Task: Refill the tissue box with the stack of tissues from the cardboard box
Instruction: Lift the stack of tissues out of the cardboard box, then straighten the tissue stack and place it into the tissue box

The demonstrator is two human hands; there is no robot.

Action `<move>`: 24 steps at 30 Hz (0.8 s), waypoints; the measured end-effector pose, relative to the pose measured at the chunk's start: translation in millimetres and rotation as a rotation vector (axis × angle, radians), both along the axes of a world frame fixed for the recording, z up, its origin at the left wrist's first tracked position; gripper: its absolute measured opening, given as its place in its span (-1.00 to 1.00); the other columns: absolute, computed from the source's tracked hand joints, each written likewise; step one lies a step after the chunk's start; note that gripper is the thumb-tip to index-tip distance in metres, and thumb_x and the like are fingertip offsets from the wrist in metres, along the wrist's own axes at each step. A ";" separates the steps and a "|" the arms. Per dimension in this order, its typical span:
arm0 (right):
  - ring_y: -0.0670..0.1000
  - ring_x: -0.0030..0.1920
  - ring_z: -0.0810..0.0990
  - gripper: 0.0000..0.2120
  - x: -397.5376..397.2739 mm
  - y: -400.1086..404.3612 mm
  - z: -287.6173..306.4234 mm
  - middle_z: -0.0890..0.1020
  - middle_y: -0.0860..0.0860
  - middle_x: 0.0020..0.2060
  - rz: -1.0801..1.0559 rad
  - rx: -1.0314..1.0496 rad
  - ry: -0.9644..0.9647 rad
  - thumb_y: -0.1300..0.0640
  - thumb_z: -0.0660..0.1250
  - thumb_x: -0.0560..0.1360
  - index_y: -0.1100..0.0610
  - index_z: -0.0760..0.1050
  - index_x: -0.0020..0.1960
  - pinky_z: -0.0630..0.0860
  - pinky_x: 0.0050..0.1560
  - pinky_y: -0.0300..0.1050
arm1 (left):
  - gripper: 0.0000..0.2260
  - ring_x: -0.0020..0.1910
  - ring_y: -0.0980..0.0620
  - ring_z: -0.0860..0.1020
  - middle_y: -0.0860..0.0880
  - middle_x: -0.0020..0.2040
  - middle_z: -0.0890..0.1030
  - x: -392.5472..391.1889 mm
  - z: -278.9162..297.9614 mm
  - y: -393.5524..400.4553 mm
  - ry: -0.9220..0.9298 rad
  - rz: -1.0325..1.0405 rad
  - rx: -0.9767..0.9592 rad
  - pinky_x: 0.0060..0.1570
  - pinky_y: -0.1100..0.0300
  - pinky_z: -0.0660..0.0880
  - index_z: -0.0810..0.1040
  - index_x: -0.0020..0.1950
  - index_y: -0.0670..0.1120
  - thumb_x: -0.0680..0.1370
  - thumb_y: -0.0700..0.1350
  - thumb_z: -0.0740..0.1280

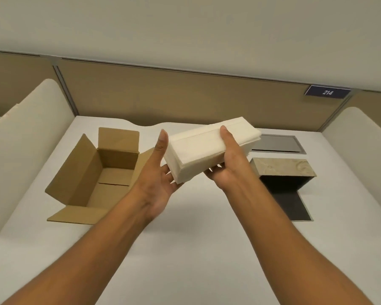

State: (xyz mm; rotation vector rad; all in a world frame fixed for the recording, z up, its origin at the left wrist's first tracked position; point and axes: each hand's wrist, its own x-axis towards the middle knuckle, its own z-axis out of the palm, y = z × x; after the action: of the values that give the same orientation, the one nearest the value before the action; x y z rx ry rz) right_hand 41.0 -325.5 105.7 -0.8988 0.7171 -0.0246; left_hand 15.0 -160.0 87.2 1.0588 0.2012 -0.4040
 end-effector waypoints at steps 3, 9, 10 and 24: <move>0.15 0.07 0.72 -0.54 -17.9 -34.8 -15.1 0.73 0.09 0.08 -0.050 0.007 0.022 -0.06 0.64 0.41 0.04 0.50 0.16 0.69 0.12 0.25 | -0.46 0.21 -0.11 0.73 -0.06 0.25 0.78 -4.9 -5.2 -38.8 0.053 -0.042 0.122 0.09 0.03 0.70 0.65 0.41 0.08 0.49 0.25 0.57; 0.16 0.12 0.73 -0.43 -60.3 -122.5 -45.2 0.74 0.11 0.15 0.017 0.003 -0.015 -0.11 0.65 0.36 0.01 0.55 0.28 0.71 0.05 0.14 | -0.56 0.09 -0.10 0.72 -0.11 0.27 0.77 -18.3 -26.8 -97.1 0.098 -0.057 0.218 0.09 0.02 0.73 0.66 0.37 -0.11 0.50 -0.13 0.60; 0.16 0.13 0.74 -0.42 -69.9 -143.0 -53.3 0.73 0.11 0.18 0.048 0.009 -0.032 -0.10 0.65 0.36 0.01 0.56 0.30 0.71 0.03 0.13 | -0.58 0.08 -0.09 0.73 -0.11 0.27 0.78 -20.7 -32.1 -102.0 0.086 -0.069 0.224 0.19 -0.02 0.70 0.69 0.35 -0.11 0.50 -0.14 0.60; -0.13 0.32 0.65 -0.34 -146.1 -306.0 -157.9 0.70 -0.16 0.31 0.887 -0.547 -0.104 0.21 0.64 0.38 -0.30 0.57 0.34 0.65 0.17 -0.25 | -0.33 0.24 0.14 0.69 0.14 0.24 0.73 -65.7 -147.7 -124.6 -0.297 -0.458 0.619 0.15 0.22 0.62 0.53 0.37 0.03 0.38 -0.37 0.67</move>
State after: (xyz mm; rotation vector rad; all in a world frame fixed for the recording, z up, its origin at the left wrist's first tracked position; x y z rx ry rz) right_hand -105.0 -631.5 -52.3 -1.6677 0.1574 0.5381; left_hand -50.6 -284.6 -60.5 1.7689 -0.2049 -0.6068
